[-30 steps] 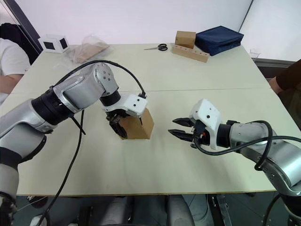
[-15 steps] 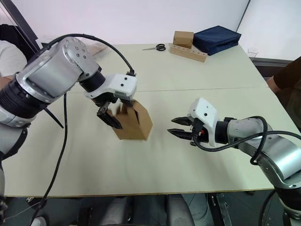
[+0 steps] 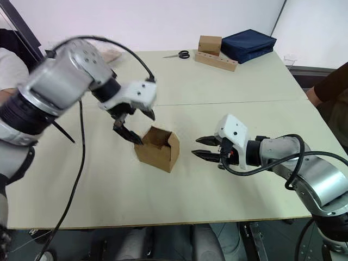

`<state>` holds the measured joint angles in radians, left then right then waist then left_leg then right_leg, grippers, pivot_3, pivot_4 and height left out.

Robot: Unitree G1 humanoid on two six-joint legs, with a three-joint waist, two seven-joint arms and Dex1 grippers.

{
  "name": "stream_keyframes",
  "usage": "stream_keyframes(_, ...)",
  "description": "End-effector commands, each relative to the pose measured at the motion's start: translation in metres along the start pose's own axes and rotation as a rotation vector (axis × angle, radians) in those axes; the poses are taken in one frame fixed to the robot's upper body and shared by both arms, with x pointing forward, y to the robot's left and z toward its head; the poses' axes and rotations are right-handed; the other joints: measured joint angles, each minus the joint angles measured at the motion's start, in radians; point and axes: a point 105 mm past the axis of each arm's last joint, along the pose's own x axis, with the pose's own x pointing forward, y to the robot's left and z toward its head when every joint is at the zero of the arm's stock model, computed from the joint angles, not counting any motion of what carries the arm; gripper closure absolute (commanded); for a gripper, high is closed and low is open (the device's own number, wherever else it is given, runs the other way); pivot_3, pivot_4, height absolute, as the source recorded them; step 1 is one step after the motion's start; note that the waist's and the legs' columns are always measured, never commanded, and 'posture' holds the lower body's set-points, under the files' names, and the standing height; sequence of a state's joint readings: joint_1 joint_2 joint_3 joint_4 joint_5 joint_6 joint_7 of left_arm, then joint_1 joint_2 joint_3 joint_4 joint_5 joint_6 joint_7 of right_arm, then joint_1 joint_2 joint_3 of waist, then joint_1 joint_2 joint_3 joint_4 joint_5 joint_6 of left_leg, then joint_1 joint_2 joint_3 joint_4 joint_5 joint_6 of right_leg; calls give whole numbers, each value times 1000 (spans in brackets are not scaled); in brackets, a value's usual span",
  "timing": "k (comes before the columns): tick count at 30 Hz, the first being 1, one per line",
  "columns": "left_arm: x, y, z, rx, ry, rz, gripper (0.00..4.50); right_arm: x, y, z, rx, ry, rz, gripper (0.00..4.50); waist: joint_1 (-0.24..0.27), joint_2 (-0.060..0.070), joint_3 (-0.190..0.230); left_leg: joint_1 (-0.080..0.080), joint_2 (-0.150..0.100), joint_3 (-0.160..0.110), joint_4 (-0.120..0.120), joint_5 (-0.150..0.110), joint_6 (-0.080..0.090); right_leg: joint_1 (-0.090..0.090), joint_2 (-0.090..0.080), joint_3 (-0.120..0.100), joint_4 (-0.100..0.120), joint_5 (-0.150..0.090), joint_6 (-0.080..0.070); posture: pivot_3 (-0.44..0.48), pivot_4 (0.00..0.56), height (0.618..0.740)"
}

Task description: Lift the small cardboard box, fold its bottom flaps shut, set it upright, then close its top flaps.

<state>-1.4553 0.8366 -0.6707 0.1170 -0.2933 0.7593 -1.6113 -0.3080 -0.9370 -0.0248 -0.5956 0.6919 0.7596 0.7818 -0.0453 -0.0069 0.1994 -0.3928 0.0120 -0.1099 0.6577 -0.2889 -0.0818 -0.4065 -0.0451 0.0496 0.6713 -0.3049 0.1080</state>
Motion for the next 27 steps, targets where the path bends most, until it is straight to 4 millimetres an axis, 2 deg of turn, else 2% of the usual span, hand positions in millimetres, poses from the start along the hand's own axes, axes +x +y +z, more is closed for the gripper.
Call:
stream_keyframes(1,-39,5,12,-29,-176,87,28,-2,-1,7,-15,-39,-18,2837,0,1,0,0,0,0,0,0,0,0,0,0,0,0,0,0,150,740)
stream_keyframes(5,-57,7,-12,-104,-274,153,28,2,-1,1,28,-50,-27,2837,-1,1,-1,1,0,0,1,0,0,0,0,0,2,0,0,0,150,740)
stream_keyframes(6,-56,3,-30,-110,-307,157,28,6,-2,-2,55,-61,-35,2837,-2,2,-1,1,0,0,1,0,0,0,0,0,2,0,0,0,150,740)
stream_keyframes(8,-53,-5,-50,-116,-340,163,28,10,-3,-5,86,-75,-44,2837,-3,3,-2,2,1,2,2,0,0,0,0,1,3,-1,0,0,150,740)
stream_keyframes(9,-45,-4,-68,-141,-343,207,28,14,-2,-9,91,-72,-48,2837,-2,2,-1,2,1,1,2,0,0,0,0,1,4,-1,-1,0,150,740)
stream_keyframes(10,-37,-1,-83,-170,-350,257,523,17,-3,-12,95,-74,-60,3091,0,2,-1,1,1,1,2,0,-1,-1,0,1,5,-1,-1,0,150,740)
stream_keyframes(11,-29,0,-98,-189,-354,297,735,20,-4,-15,106,-76,-75,3351,1,2,-1,1,1,1,4,0,-1,-1,0,1,6,-1,-1,0,150,740)
stream_keyframes(12,-24,-1,-107,-199,-357,323,1213,21,-6,-17,113,-77,-85,3597,4,1,-1,0,1,1,4,0,-1,-2,0,1,6,-1,-1,0,150,740)
stream_keyframes(14,-10,-3,-120,-257,-401,343,2008,25,-5,-19,133,-80,-85,4445,10,0,-1,-1,0,0,5,0,0,-1,-1,0,7,-1,-1,0,150,740)
stream_keyframes(16,0,-4,-127,-288,-436,363,2955,29,-3,-21,146,-82,-73,4500,18,0,-1,-1,0,0,7,0,0,-1,-1,0,7,-1,-1,0,150,740)
stream_keyframes(18,4,-4,-128,-300,-461,376,3668,30,-1,-21,153,-84,-66,4500,25,0,-1,-1,0,0,7,0,1,-1,-1,0,8,-1,-1,0,150,740)
stream_keyframes(19,16,-3,-134,-310,-464,387,4218,34,3,-24,155,-71,-49,4500,27,0,-1,-1,0,0,7,0,1,-1,-1,0,8,-1,-1,0,150,740)
stream_keyframes(20,27,-4,-139,-304,-470,394,4470,38,7,-27,159,-59,-35,4500,26,1,-1,-1,0,0,7,0,1,-1,-1,0,8,-1,-1,0,150,740)
stream_keyframes(24,55,-2,-142,-339,-514,399,4490,46,18,-33,171,-31,14,4500,26,1,-2,1,0,1,7,0,1,-1,-1,1,9,-1,-1,0,150,740)
stream_keyframes(27,72,-7,-145,-326,-490,380,4490,54,17,-32,171,-39,9,4500,25,0,-2,1,0,0,7,0,1,-1,-1,1,10,-1,-1,0,150,740)
